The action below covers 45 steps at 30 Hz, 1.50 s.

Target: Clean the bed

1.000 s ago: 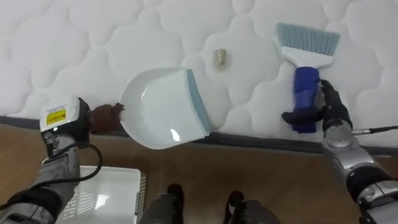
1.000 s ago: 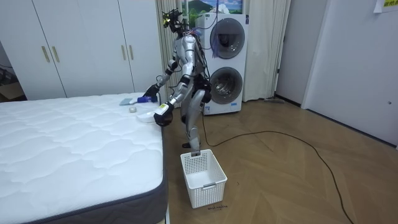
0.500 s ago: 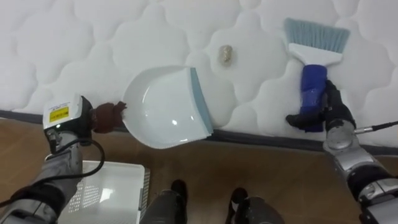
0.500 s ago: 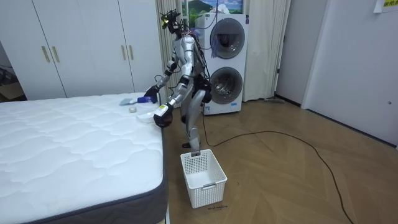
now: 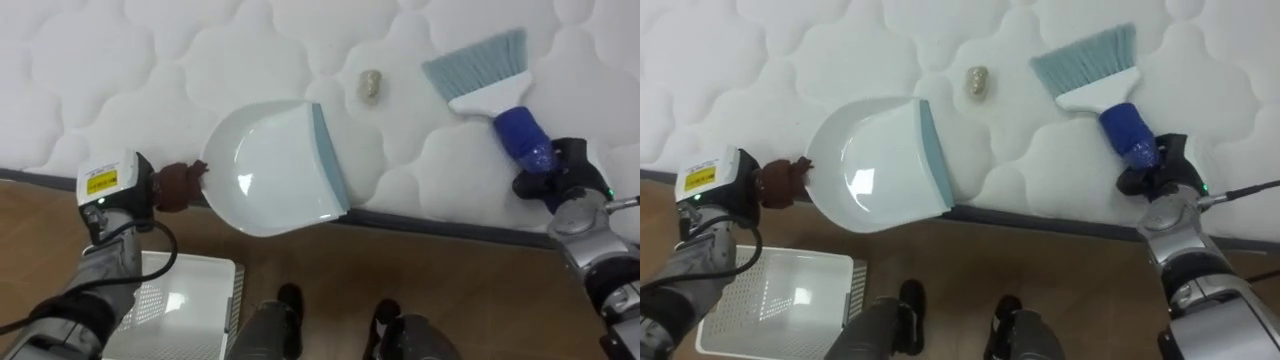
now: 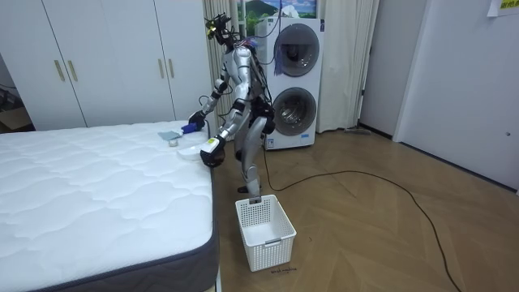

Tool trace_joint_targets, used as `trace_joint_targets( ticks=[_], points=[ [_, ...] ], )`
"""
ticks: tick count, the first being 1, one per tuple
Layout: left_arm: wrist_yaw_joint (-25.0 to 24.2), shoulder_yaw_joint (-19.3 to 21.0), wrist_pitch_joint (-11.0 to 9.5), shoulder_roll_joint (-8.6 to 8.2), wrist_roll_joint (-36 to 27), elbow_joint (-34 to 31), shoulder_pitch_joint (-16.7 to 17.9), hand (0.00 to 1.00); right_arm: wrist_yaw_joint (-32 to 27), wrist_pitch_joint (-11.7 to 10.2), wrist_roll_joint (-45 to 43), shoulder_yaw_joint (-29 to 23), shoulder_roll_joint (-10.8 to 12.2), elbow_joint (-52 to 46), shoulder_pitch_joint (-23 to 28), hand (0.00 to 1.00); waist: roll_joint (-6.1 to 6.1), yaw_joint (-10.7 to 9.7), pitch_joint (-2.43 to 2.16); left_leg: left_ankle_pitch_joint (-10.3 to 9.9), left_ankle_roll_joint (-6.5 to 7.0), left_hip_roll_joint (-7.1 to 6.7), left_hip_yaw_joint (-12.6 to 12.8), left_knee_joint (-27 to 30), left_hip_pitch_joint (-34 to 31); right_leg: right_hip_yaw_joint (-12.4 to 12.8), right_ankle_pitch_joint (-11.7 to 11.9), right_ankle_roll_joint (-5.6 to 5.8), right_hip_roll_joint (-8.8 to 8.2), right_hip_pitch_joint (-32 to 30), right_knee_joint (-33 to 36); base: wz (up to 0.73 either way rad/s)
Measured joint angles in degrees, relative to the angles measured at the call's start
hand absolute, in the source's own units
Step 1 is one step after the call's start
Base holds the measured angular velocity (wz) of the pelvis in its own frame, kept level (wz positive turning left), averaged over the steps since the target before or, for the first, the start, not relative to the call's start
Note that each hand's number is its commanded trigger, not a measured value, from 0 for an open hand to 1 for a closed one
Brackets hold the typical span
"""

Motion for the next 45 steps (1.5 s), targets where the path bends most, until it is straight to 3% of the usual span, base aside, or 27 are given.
trace_joint_targets(
  ticks=[20, 28, 31, 33, 36, 38, 43, 45],
  points=[
    [1.95, 0.13, 0.28, 0.02, 0.09, -0.06, 0.0, 1.0, 1.03, 0.18, -2.16, 0.05, -0.01, -0.03, 0.42, 1.0, -0.1, -0.33, -0.19, 0.0, -0.04, -0.1, 0.28, 0.56, 0.13, 1.07, 0.01, -0.01, 0.13, -0.24, 0.24, 0.0],
    [4.47, 0.32, 2.21, 0.11, 3.26, -0.04, -0.07, 1.0, 0.78, 2.82, -7.2, 0.05, -0.09, -0.25, -0.46, 1.0, -0.4, 0.69, -0.37, 0.08, -0.04, -0.08, 0.36, 0.83, -0.02, 1.21, -0.02, -0.06, 0.01, -0.57, 1.0, 0.0],
    [7.41, 0.3, 2.72, 0.43, 5.72, -0.03, -0.09, 1.0, 0.85, 4.47, -16.02, 0.41, -0.11, -0.47, -1.54, 1.0, -1.11, 0.83, -0.75, 0.31, 0.04, -0.15, 0.69, 0.59, 0.0, 1.37, -0.01, -0.08, -0.23, -0.85, 1.15, 0.0],
    [8.72, 0.3, 2.88, 1.14, 6.45, -0.04, -0.27, 1.0, 0.85, 5.1, -19.96, 1.41, -0.11, -0.47, -2.87, 1.0, -1.88, 0.78, -0.66, 0.36, 0.04, -0.15, 0.82, 0.62, 0.02, 1.46, 0.01, -0.11, -0.29, -0.96, 1.36, -0.03],
    [10.39, 0.32, 3.62, 3.16, 9.74, 0.0, -1.2, 1.0, 0.81, 6.08, -29.45, 3.29, -0.7, -0.54, -4.7, 1.0, -4.83, 1.17, -0.61, 0.45, -0.02, -0.01, 1.05, 0.7, -0.01, 1.74, 0.0, -0.33, -0.26, -1.39, 1.81, -0.03],
    [10.55, 0.31, 4.32, 3.92, 10.69, -0.01, -1.62, 1.0, 0.56, 6.46, -32.99, 4.65, -1.33, -0.71, -5.98, 1.0, -5.78, 1.16, -0.54, 0.46, -0.05, 0.18, 1.04, 0.79, -0.16, 1.6, 0.09, -0.47, -0.17, -1.39, 1.62, -0.02],
    [11.07, 0.23, 4.67, 5.1, 12.11, -0.03, -2.87, 1.0, -0.82, 7.54, -39.34, 7.58, -3.24, -3.24, -8.17, 1.0, -6.67, 1.27, -0.23, 0.49, -0.04, 0.53, 0.78, 0.85, -0.68, 0.83, 0.52, -0.67, 0.05, -1.22, 0.88, 0.0],
    [11.28, 0.26, 4.9, 5.99, 13.04, -0.03, -3.23, 1.0, -0.91, 8.56, -47.13, 7.57, -3.39, -4.92, -8.92, 1.0, -6.93, 1.26, -0.09, 0.49, -0.04, 0.82, 0.76, 0.83, -1.0, 0.56, 0.51, -0.69, 0.04, -1.52, 0.85, 0.0]
  ],
)
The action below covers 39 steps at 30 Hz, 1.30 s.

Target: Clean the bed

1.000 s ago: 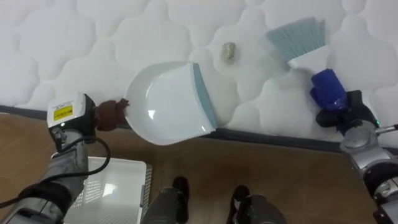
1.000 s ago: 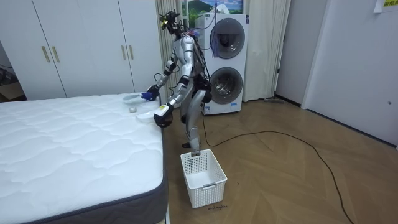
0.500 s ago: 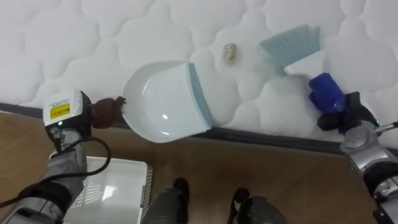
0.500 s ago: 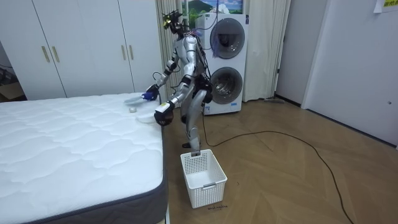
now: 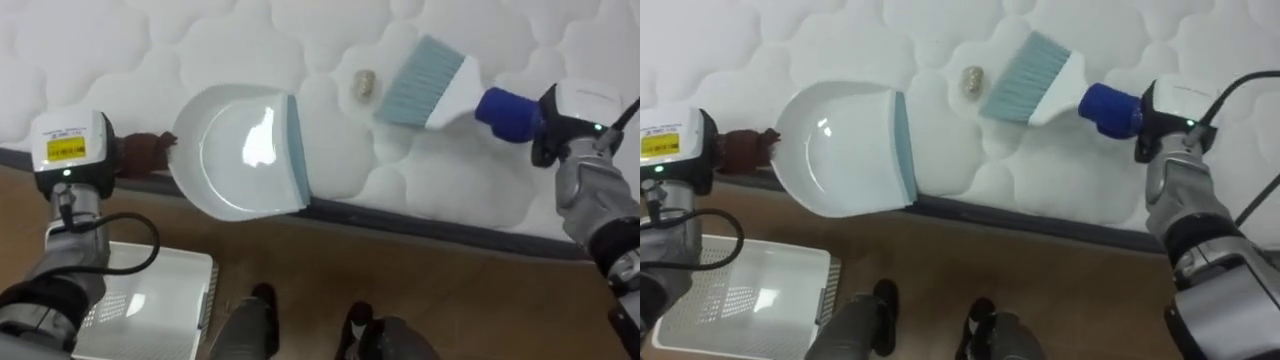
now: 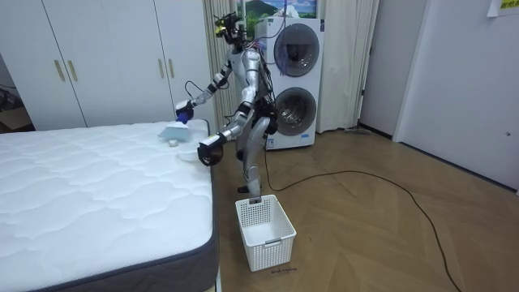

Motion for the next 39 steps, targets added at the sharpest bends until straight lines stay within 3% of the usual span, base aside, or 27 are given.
trace_joint_targets(
  ticks=[6, 12, 17, 27, 39],
  points=[
    [-0.3, 0.03, 0.17, 2.08, 0.0, 0.0, -1.42, 1.0, -0.22, 0.23, -14.16, 2.17, -1.21, -2.99, -1.3, 1.0, -1.31, 0.03, 0.67, 0.18, -0.38, 0.15, -0.93, -0.32, -1.08, -1.55, -0.04, -0.45, 0.23, -0.08, -1.07, 0.05],
    [-1.71, 0.08, 0.53, 2.09, -0.08, 0.04, -1.54, 1.0, -0.23, 2.72, -22.22, 2.34, -1.37, -3.8, -1.64, 1.0, -1.97, -0.01, 0.61, 0.21, -0.4, 0.39, -1.66, 0.13, -1.86, -3.14, 0.22, -0.5, 0.38, 0.31, -1.89, 0.06],
    [-2.37, 0.09, 0.82, 2.11, -0.6, 0.1, -1.55, 1.0, 0.69, 3.86, -22.59, 4.1, -1.38, -4.15, -2.19, 1.0, -2.2, -0.05, 0.7, 0.2, -0.4, 1.06, -1.69, 0.5, -1.84, -4.26, 0.27, -0.58, 0.34, 0.78, -2.04, 0.01],
    [-3.97, 0.08, 1.1, 2.76, -1.59, -0.25, -1.93, 1.0, 3.05, 3.87, -24.86, 6.66, -2.44, -6.2, -4.78, 1.0, -3.0, -0.23, 0.64, 0.18, -0.68, 1.28, -1.87, 0.03, -1.87, -4.86, 0.64, -1.05, 0.86, 1.07, -3.02, -0.01],
    [-4.03, 0.06, 1.45, 3.34, -1.23, -0.77, -1.93, 1.0, -0.93, 3.85, -29.43, 7.42, -3.3, -6.81, -6.08, 1.0, -4.79, 0.17, 0.64, 0.21, -0.67, 1.21, -2.39, 0.59, -1.49, -5.27, 0.68, -1.02, 0.95, 1.83, -3.01, 0.01]
  ],
)
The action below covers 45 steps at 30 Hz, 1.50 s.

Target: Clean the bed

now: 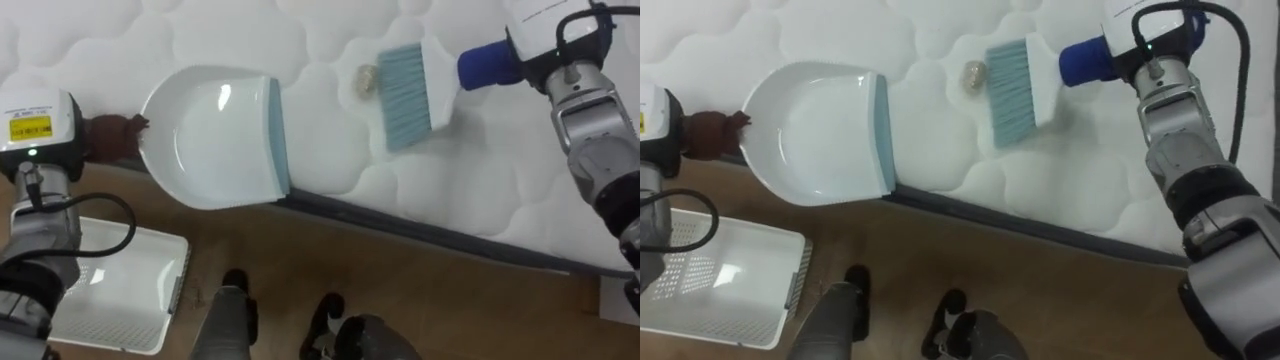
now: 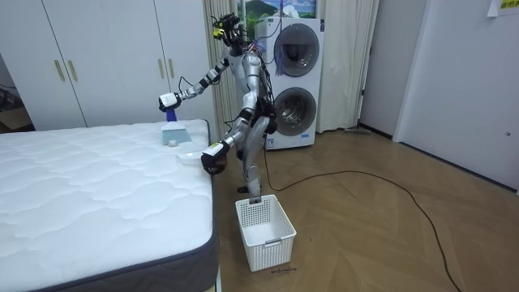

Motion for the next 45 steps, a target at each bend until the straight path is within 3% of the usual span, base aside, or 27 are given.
trace_joint_targets(
  ticks=[7, 12, 17, 26, 35, 45],
  points=[
    [0.03, -0.17, 0.28, -0.16, 0.04, -0.26, 0.04, 1.0, -3.09, 0.03, 0.24, 1.61, 0.25, -0.85, 0.06, 1.0, -0.02, 1.03, 0.17, 0.11, -0.26, 0.52, -0.57, -0.99, 0.71, -0.54, 0.66, -0.04, 1.18, 1.58, -2.07, 0.0],
    [-0.11, -0.23, 0.43, -0.29, 0.02, -0.52, 0.04, 1.0, -4.03, 0.06, 0.31, 3.49, 0.68, -3.92, 0.06, 1.0, 0.61, 2.6, 0.62, 0.1, -0.34, 0.77, -0.65, -1.43, 0.84, -0.61, 0.9, -0.04, 1.66, 1.95, -2.96, 0.0],
    [-1.32, -0.23, 0.89, -0.55, 0.12, -1.51, -0.02, 1.0, -3.77, 0.09, 0.29, 3.51, 1.12, -6.43, 0.15, 1.0, 1.21, 2.7, 0.77, 0.18, -0.47, 0.66, -1.36, -1.8, 0.89, -1.68, 0.9, -0.04, 1.8, 2.77, -3.92, 0.09],
    [-3.51, -0.27, 0.93, -1.05, 0.16, -2.71, 0.01, 1.0, -0.63, 0.12, -0.85, 3.33, 3.92, -15.48, 5.01, 1.0, 2.34, 2.79, 0.55, 0.3, -0.67, 0.6, -1.48, -2.76, 1.76, -2.25, 0.93, 0.0, 1.94, 3.86, -4.95, 0.04],
    [-4.99, -0.47, 1.02, -1.05, 0.41, -3.0, 0.03, 1.0, 1.55, 0.02, -0.06, 3.25, 5.42, -15.75, 5.53, 1.0, 2.39, 2.65, 0.53, 0.36, -0.69, -0.1, -1.35, -3.06, 2.53, -2.0, 0.84, 0.13, 1.05, 3.83, -3.75, 0.0],
    [-8.83, -0.56, 1.6, -1.28, 0.62, -3.54, 0.03, 1.0, 5.5, 0.07, 2.41, 3.22, 9.7, -15.79, 7.33, 1.0, 2.61, 2.6, 0.4, 0.62, -0.72, -0.16, -1.34, -3.03, 2.68, -1.86, 0.84, 0.12, 1.12, 3.93, -3.83, 0.0]
  ],
)
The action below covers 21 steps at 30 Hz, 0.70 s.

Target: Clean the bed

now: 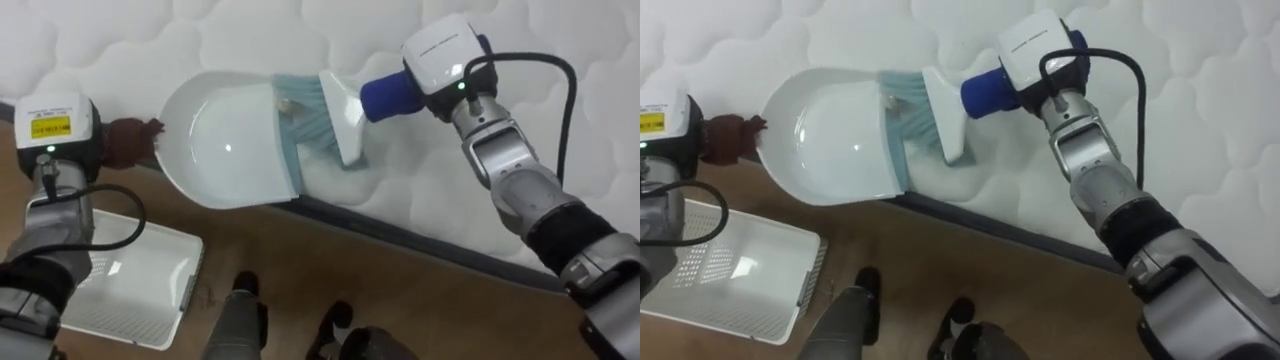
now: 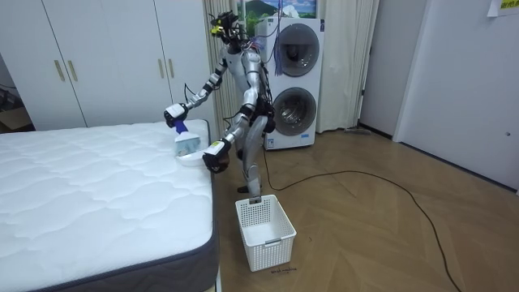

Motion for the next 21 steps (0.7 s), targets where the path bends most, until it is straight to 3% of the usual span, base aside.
trace_joint_targets(
  ticks=[6, 14, 21],
  points=[
    [-0.47, -0.64, 0.93, -0.8, 0.01, 0.02, 0.14, 1.0, 1.08, -0.09, 0.95, 0.01, 0.12, -0.04, 0.01, 1.0, 1.01, 0.02, -0.55, 0.05, 0.02, -0.04, 0.01, 0.03, 0.09, 0.01, 0.0, 0.0, -0.07, 0.03, 0.21, 0.0],
    [-0.64, -0.61, 1.75, -1.96, 0.13, 0.02, 0.43, 1.0, 2.21, -0.97, 0.95, 0.0, 0.18, -0.35, 0.16, 1.0, 1.09, -0.01, -0.59, 0.12, -0.05, -0.05, 0.07, -0.76, 1.31, 0.03, 0.0, -0.01, -0.12, 1.22, 0.05, 0.0],
    [-0.63, -0.6, 1.79, -1.98, 0.16, 0.08, 0.42, 1.0, 2.25, -1.98, 0.95, 0.0, 0.36, -4.2, 2.38, 1.0, 1.09, 0.13, -0.59, 0.13, -0.04, -0.11, 0.14, -0.75, 1.32, 0.09, -0.04, 0.03, -0.11, 1.2, -0.25, 0.0]
  ],
)
